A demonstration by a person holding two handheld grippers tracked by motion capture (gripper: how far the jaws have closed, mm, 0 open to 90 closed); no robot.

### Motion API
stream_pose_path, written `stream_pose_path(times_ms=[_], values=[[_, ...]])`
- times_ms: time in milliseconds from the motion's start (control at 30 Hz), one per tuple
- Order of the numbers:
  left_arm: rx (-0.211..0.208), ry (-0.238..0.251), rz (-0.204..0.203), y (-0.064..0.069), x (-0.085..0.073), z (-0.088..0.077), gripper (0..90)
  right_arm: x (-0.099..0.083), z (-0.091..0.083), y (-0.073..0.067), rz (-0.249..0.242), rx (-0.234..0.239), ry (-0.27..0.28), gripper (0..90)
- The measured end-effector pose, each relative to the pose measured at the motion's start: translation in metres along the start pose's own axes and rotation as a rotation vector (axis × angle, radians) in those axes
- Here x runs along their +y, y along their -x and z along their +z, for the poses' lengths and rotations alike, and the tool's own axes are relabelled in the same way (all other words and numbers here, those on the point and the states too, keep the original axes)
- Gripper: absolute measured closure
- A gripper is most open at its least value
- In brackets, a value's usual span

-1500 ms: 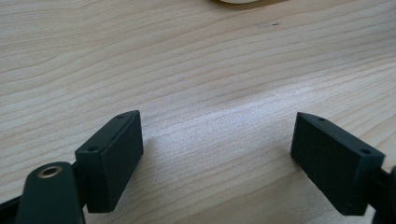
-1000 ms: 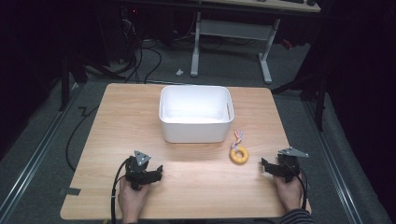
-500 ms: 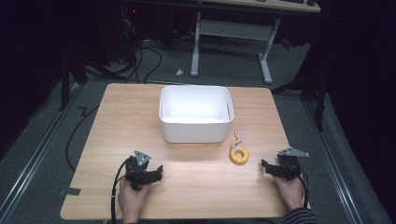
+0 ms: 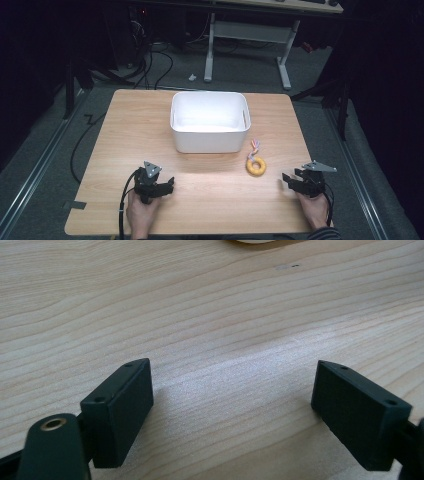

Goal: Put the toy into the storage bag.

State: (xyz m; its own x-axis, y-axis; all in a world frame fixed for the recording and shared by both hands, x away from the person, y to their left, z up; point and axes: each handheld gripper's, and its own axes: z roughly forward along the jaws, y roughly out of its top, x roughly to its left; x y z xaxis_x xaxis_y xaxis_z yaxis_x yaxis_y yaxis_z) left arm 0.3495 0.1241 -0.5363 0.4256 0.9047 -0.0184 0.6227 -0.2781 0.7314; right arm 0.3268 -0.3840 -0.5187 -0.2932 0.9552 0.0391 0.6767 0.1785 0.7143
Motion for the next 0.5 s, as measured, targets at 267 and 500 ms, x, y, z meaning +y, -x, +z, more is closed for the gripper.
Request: stream_pose_path(times_ms=[267, 500], values=[[0.000, -0.001, 0.001, 0.000, 0.000, 0.000, 17.2, 0.003, -0.012, -0.004, -0.002, 0.070, -0.001, 45.7], [0.000, -0.001, 0.002, 0.000, 0.000, 0.000, 17.2, 0.016, -0.014, -0.014, -0.047, 0.102, -0.002, 48.6]])
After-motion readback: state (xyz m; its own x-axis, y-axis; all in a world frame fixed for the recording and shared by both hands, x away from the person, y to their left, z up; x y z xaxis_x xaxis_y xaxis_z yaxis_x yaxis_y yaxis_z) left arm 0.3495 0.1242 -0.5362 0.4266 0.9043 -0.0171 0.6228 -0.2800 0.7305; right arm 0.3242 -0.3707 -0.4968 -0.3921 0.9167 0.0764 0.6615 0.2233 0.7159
